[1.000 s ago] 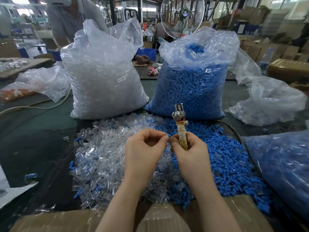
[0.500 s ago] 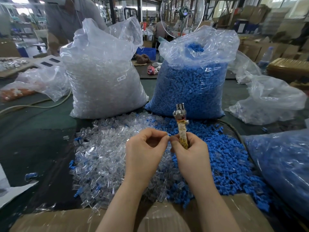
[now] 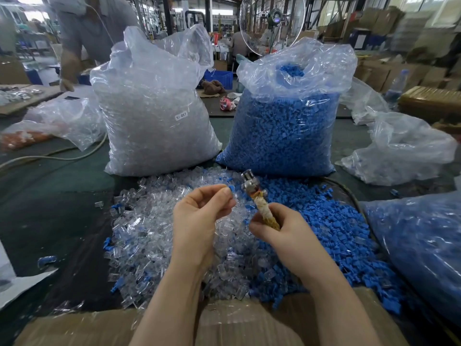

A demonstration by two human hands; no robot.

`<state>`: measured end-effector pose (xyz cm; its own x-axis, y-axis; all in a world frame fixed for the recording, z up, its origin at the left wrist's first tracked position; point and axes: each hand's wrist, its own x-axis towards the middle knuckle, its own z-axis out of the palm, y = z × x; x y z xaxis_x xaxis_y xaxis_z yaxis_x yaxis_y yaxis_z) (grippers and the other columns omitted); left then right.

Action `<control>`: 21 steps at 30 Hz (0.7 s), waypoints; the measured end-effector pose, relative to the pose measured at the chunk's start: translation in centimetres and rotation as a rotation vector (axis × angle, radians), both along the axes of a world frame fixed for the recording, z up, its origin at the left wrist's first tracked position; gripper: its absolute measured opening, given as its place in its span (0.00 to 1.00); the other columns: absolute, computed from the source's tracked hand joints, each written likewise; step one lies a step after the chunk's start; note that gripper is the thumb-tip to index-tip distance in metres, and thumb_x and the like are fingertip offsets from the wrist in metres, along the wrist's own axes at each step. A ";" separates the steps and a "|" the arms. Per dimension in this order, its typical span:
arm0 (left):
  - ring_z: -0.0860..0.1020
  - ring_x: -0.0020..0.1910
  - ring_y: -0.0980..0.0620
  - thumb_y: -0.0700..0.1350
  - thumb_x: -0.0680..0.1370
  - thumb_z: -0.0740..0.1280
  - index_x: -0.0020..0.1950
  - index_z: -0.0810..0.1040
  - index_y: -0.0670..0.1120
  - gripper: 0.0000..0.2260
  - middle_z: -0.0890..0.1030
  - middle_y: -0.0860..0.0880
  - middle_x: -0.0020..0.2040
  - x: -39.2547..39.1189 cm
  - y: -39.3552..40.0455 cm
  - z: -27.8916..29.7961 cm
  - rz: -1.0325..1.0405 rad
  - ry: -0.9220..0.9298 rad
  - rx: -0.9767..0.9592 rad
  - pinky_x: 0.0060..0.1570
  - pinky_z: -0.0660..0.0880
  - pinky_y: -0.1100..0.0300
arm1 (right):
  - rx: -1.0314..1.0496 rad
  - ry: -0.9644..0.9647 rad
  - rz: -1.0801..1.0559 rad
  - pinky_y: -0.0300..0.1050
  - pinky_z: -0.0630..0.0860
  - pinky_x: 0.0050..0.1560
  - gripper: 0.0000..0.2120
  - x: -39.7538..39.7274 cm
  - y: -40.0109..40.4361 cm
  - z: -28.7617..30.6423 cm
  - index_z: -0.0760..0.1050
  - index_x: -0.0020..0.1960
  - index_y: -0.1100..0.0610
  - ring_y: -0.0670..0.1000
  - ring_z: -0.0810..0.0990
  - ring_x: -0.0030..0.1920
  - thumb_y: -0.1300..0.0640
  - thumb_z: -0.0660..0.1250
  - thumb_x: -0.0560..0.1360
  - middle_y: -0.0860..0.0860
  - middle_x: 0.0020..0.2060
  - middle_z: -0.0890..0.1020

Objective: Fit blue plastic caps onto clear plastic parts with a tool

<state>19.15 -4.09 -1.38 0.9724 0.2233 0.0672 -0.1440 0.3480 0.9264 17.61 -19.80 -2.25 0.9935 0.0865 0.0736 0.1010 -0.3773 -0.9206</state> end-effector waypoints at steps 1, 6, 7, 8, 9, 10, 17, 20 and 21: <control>0.83 0.37 0.53 0.40 0.72 0.74 0.39 0.87 0.50 0.05 0.85 0.46 0.38 0.0 0.1 0.0 -0.008 -0.006 -0.006 0.38 0.78 0.65 | -0.014 0.023 0.028 0.39 0.71 0.37 0.06 0.0 0.1 -0.1 0.76 0.42 0.51 0.41 0.73 0.31 0.52 0.72 0.74 0.44 0.31 0.76; 0.83 0.37 0.53 0.38 0.74 0.73 0.39 0.86 0.47 0.06 0.85 0.43 0.40 0.0 0.1 0.0 -0.013 -0.011 -0.009 0.39 0.78 0.65 | -0.011 0.051 0.102 0.46 0.70 0.41 0.07 -0.2 0.4 -0.2 0.75 0.44 0.53 0.46 0.72 0.34 0.51 0.71 0.74 0.46 0.33 0.73; 0.83 0.37 0.53 0.37 0.74 0.72 0.40 0.85 0.46 0.05 0.85 0.44 0.40 0.0 0.1 0.0 -0.012 -0.009 -0.017 0.38 0.78 0.65 | -0.013 0.051 0.107 0.47 0.70 0.41 0.08 -0.2 0.3 -0.1 0.74 0.44 0.54 0.46 0.72 0.35 0.51 0.71 0.74 0.47 0.34 0.73; 0.83 0.36 0.53 0.37 0.74 0.72 0.41 0.85 0.46 0.05 0.85 0.44 0.39 0.0 0.1 0.1 -0.012 -0.007 -0.025 0.38 0.78 0.65 | -0.016 0.053 0.113 0.47 0.70 0.41 0.08 -0.2 0.3 -0.1 0.74 0.45 0.54 0.47 0.72 0.35 0.51 0.71 0.74 0.48 0.34 0.73; 0.83 0.36 0.53 0.37 0.74 0.72 0.42 0.84 0.45 0.03 0.85 0.45 0.39 0.0 0.2 0.1 -0.014 -0.007 -0.030 0.38 0.78 0.65 | -0.017 0.056 0.120 0.47 0.70 0.41 0.09 -0.2 0.2 -0.1 0.74 0.45 0.55 0.47 0.72 0.35 0.51 0.70 0.74 0.48 0.34 0.73; 0.82 0.35 0.54 0.38 0.74 0.72 0.43 0.84 0.44 0.02 0.84 0.45 0.38 0.0 0.2 0.1 -0.014 -0.007 -0.032 0.38 0.78 0.65 | -0.017 0.060 0.130 0.47 0.69 0.40 0.09 -0.2 0.2 0.0 0.74 0.45 0.55 0.47 0.72 0.35 0.51 0.70 0.74 0.48 0.34 0.73; 0.82 0.35 0.55 0.43 0.69 0.73 0.45 0.83 0.43 0.07 0.84 0.47 0.37 0.0 0.4 0.2 -0.045 -0.018 -0.032 0.37 0.78 0.66 | -0.015 0.077 0.182 0.49 0.70 0.42 0.12 -0.4 0.2 0.2 0.73 0.44 0.54 0.48 0.73 0.36 0.46 0.69 0.69 0.49 0.35 0.73; 0.81 0.35 0.54 0.45 0.67 0.73 0.44 0.83 0.43 0.09 0.84 0.47 0.37 0.0 0.6 0.1 -0.050 -0.025 -0.022 0.37 0.78 0.65 | -0.017 0.091 0.193 0.49 0.71 0.44 0.13 -0.4 0.2 0.2 0.73 0.45 0.53 0.49 0.74 0.38 0.45 0.68 0.69 0.49 0.36 0.74; 0.81 0.35 0.55 0.45 0.66 0.74 0.44 0.83 0.43 0.09 0.84 0.47 0.37 0.0 0.6 0.1 -0.050 -0.027 -0.017 0.37 0.78 0.66 | -0.017 0.094 0.194 0.48 0.70 0.44 0.13 -0.4 0.2 0.3 0.73 0.45 0.53 0.49 0.74 0.38 0.45 0.68 0.69 0.49 0.36 0.74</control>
<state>19.16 -3.53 -1.26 0.9804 0.1754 0.0899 -0.1503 0.3708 0.9165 17.18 -19.58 -1.97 0.9605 0.2775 -0.0216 0.0875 -0.3746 -0.9230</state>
